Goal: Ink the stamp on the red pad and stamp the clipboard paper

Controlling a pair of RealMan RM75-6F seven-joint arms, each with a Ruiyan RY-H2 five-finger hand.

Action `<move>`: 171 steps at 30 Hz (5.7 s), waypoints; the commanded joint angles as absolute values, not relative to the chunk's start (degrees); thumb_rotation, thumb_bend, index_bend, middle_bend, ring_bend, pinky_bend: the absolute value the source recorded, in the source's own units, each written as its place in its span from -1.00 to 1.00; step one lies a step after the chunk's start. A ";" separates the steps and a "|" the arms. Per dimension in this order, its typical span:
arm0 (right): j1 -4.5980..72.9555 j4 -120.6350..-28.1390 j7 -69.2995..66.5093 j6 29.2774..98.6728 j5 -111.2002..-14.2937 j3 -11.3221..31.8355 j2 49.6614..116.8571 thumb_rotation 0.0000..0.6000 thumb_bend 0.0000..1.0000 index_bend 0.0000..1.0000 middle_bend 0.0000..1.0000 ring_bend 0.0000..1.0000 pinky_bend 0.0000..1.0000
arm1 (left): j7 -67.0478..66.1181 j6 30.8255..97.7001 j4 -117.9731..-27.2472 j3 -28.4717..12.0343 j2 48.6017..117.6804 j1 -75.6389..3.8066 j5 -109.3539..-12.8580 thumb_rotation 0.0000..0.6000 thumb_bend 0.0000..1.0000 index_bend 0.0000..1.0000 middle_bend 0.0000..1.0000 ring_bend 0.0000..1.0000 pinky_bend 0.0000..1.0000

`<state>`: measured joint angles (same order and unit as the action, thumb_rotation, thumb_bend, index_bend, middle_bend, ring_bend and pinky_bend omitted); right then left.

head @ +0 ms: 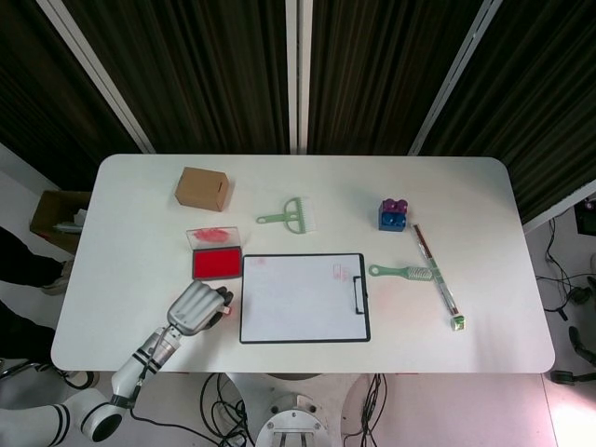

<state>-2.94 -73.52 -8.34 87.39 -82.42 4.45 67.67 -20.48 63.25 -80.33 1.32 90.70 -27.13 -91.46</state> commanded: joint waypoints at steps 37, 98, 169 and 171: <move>-3.63 -77.65 -5.37 89.56 -82.46 4.89 65.70 1.00 -0.44 -1.00 -1.00 -1.00 -1.00 | 4.98 53.66 -61.47 -5.84 94.43 -40.26 -85.62 1.00 -0.18 0.32 0.36 1.00 1.00; -3.69 -73.05 -8.90 88.87 -83.48 4.06 67.79 1.00 -0.42 -1.00 -1.00 -1.00 -1.00 | -6.05 51.97 -66.02 -4.44 98.79 -46.34 -84.55 1.00 -0.11 0.36 0.40 1.00 1.00; -3.27 -73.85 -6.17 87.35 -82.75 3.92 68.21 1.00 -0.42 -1.00 -1.00 -1.00 -1.00 | 3.95 51.40 -52.57 -2.47 104.34 -47.76 -85.71 1.00 -0.13 0.42 0.44 1.00 1.00; -3.31 -73.83 -6.23 87.41 -82.70 3.96 68.14 1.00 -0.42 -1.00 -1.00 -1.00 -1.00 | 4.02 51.42 -52.43 -2.48 104.40 -47.78 -85.75 1.00 -0.13 0.42 0.44 1.00 1.00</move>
<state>-3.31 -73.83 -6.23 87.40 -82.70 3.95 68.13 4.02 51.41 -52.43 -2.48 104.40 -47.77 -85.74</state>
